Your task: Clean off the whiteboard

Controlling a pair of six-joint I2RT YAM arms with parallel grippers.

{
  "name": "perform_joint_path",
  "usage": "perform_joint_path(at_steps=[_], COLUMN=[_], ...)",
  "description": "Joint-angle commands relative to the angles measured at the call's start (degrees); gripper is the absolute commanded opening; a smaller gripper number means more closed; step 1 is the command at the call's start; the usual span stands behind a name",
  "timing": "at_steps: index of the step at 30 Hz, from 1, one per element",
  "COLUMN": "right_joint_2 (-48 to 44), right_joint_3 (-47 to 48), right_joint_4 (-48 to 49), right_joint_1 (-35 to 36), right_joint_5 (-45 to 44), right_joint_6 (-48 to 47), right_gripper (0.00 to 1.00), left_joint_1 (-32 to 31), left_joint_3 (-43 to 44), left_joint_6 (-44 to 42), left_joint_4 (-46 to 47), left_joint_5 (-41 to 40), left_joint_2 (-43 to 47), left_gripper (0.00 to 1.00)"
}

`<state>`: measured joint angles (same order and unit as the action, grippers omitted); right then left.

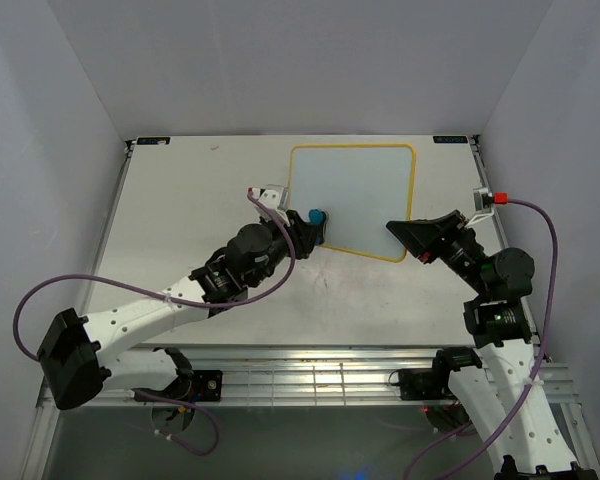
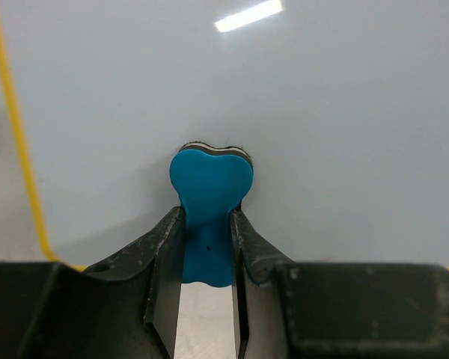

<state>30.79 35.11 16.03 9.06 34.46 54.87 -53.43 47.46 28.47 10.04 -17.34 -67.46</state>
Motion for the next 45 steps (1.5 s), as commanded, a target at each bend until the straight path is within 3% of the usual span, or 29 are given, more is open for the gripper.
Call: perform_joint_path(at_steps=[1,12,19,34,45], right_joint_2=[-1.5,-0.1,-0.2,0.0,0.8], right_joint_3=[1.1,-0.7,-3.4,-13.8,-14.9], right_joint_4=[11.0,14.2,13.6,14.7,16.0], right_joint_1=[1.1,1.1,1.0,1.0,1.1], right_joint_5=[0.2,-3.0,-2.9,-10.4,-14.8], right_joint_6=[4.5,5.6,4.5,1.6,2.1], right_gripper=[0.08,0.08,0.08,0.08,0.08], left_joint_1=[-5.3,-17.6,-15.7,-2.3,-5.6], left_joint_3=[4.2,10.1,12.7,11.1,11.9], left_joint_6=[1.0,5.5,6.4,11.6,1.7], left_joint_4=[3.7,5.6,-1.5,-15.8,-13.4], left_joint_5=[0.2,-8.0,-14.0,-8.2,7.7], left_joint_2=[-2.8,-10.7,-11.0,-5.6,-10.8], left_gripper=[0.0,0.0,0.0,0.0,0.0])
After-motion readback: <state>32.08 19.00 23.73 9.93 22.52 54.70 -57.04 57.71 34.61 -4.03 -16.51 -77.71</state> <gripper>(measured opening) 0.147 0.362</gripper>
